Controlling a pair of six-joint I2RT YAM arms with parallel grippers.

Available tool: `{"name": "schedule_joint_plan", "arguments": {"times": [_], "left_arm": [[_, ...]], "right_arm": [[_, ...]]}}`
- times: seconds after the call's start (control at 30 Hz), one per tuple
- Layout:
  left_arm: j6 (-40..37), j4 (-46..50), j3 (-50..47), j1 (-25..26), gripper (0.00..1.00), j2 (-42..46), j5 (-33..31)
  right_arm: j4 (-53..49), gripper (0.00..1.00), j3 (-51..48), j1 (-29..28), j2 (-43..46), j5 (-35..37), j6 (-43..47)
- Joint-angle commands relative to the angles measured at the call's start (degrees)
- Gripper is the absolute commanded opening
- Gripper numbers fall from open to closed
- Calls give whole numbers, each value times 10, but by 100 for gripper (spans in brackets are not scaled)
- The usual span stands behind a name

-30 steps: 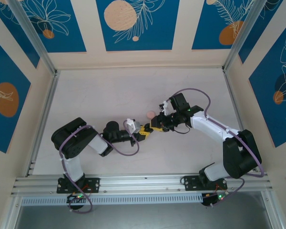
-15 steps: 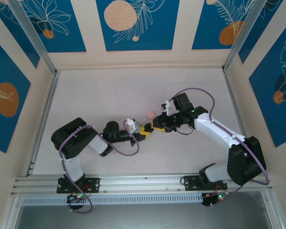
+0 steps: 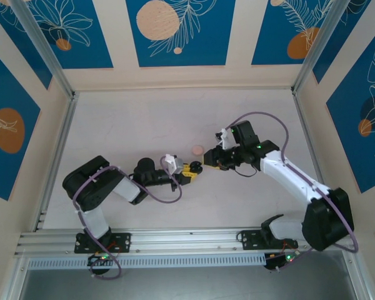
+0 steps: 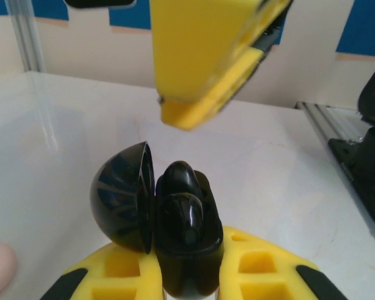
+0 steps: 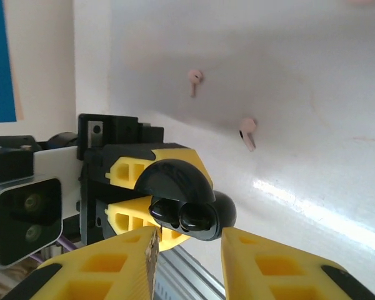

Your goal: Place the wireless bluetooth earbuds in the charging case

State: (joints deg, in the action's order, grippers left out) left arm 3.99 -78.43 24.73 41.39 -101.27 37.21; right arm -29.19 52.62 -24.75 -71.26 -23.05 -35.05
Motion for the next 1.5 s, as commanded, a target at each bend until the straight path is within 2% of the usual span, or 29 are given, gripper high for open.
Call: {"name": "schedule_joint_plan", "arguments": {"times": [0.0,0.2,0.27,0.37,0.47,0.57,0.7,0.87,1.17,1.47], "left_arm": [[41,-22,15,8,7,32,48],[62,-22,15,8,6,54,76],[62,-22,13,8,6,55,83],[62,-22,13,8,7,51,91],[58,-22,13,8,7,53,98],[54,-22,12,8,7,56,99],[51,-22,9,8,7,60,101],[47,-22,9,8,7,60,99],[45,-22,11,8,7,60,97],[44,-22,11,8,7,62,93]], "right_arm": [[10,35,-20,8,70,16,53],[47,40,-61,34,166,-22,147],[60,45,-73,45,187,-53,196],[92,55,-102,47,219,-102,298],[102,77,-120,47,238,-122,396],[102,86,-123,48,236,-116,487],[58,85,-107,49,199,-145,609],[7,84,-79,38,140,-143,700],[19,81,-66,10,65,-145,731],[56,77,-59,-17,19,-168,723]]}}
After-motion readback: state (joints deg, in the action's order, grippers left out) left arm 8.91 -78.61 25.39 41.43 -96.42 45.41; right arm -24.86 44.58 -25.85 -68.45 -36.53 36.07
